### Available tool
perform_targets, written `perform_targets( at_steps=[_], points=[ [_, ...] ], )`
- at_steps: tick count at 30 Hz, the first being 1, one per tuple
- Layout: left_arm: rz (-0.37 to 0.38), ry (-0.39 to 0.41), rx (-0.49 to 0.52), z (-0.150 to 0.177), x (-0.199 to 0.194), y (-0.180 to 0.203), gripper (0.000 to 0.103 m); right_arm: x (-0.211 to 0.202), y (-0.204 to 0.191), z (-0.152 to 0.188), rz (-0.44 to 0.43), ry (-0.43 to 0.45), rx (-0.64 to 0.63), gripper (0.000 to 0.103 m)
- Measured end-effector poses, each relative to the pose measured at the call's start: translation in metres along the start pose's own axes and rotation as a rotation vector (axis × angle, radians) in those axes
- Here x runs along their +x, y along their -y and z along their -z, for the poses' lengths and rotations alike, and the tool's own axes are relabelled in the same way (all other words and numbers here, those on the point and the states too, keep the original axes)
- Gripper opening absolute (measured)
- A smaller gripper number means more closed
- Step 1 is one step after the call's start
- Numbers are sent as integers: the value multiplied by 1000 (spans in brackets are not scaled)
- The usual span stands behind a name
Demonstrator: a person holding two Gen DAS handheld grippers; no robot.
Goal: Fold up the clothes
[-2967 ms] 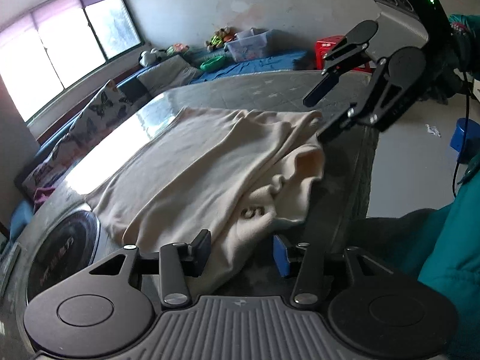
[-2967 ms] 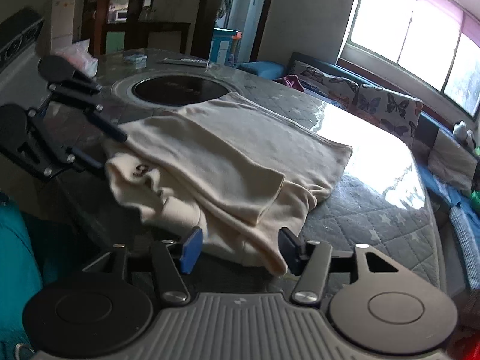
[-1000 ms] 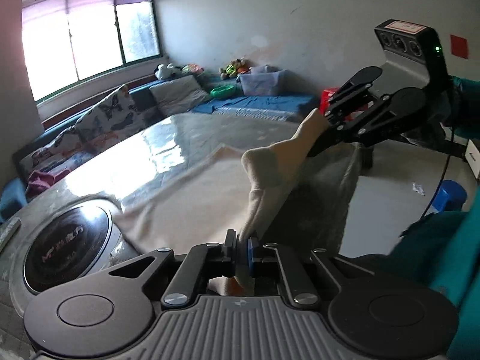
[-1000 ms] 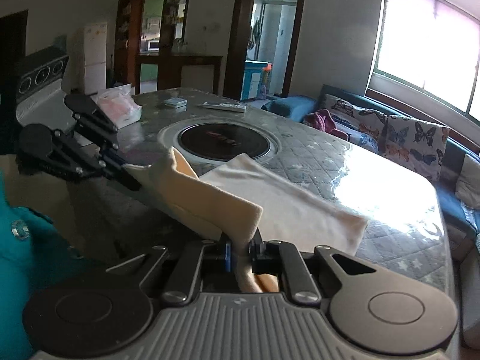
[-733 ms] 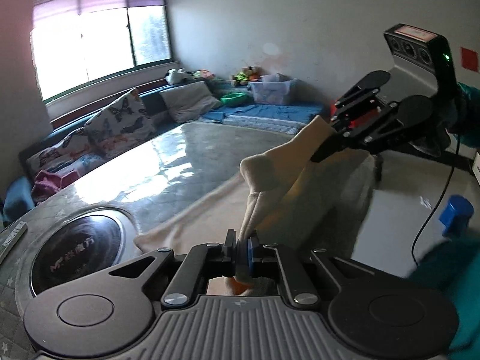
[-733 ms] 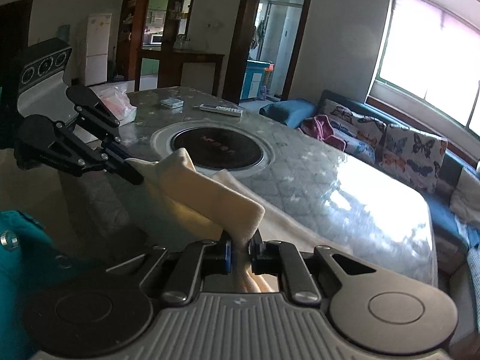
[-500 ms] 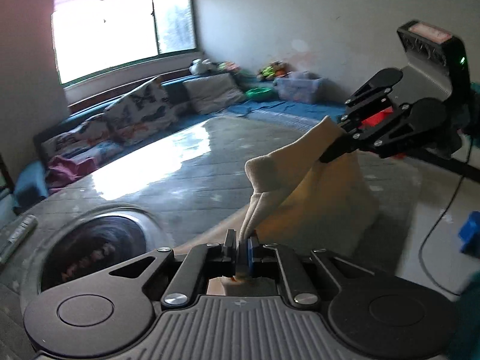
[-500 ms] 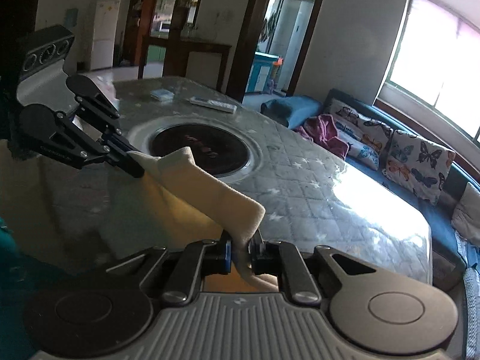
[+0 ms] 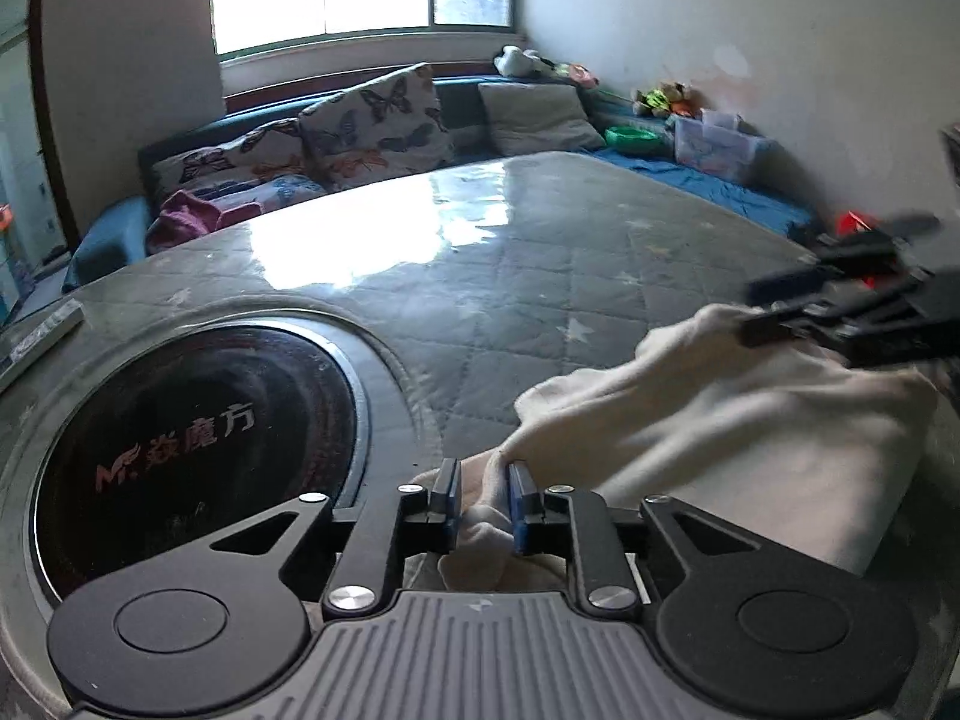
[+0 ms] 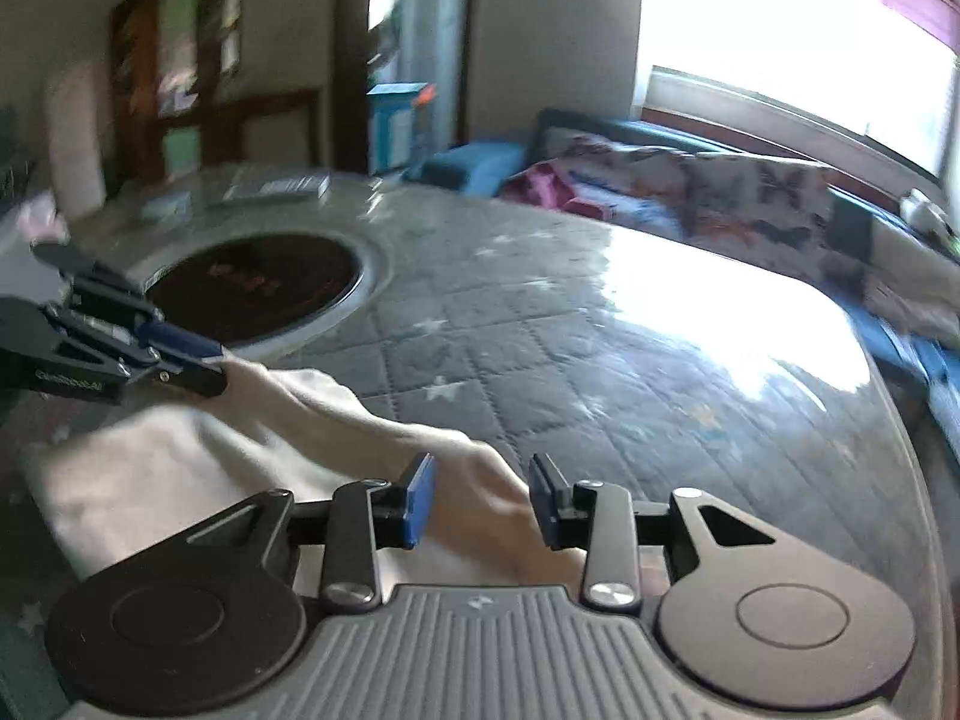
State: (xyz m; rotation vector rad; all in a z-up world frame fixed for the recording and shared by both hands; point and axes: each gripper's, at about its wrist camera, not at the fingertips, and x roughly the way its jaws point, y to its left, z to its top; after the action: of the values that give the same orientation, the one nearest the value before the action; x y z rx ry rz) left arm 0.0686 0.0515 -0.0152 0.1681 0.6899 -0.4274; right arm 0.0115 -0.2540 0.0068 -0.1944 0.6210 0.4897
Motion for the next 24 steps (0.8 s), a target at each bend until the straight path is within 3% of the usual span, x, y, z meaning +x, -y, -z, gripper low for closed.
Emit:
perform_targets(
  at_steps=[3, 11, 16, 19, 24],
  points=[
    [-32, 12, -30, 0, 0, -2, 31, -17, 8, 13, 16, 34, 90, 36],
    [-127, 26, -65, -16, 5, -4, 29, -17, 26, 33, 31, 14, 226, 33],
    [-74, 70, -79, -17, -17, 10, 29, -25, 22, 17, 27, 74, 205, 32],
    [-6, 76, -82, -15, -23, 27, 29, -12, 17, 10, -6, 66, 195, 25],
    [75, 43, -92, -20, -14, 46, 29, 13, 5, 1, -41, 21, 164, 25]
  ],
)
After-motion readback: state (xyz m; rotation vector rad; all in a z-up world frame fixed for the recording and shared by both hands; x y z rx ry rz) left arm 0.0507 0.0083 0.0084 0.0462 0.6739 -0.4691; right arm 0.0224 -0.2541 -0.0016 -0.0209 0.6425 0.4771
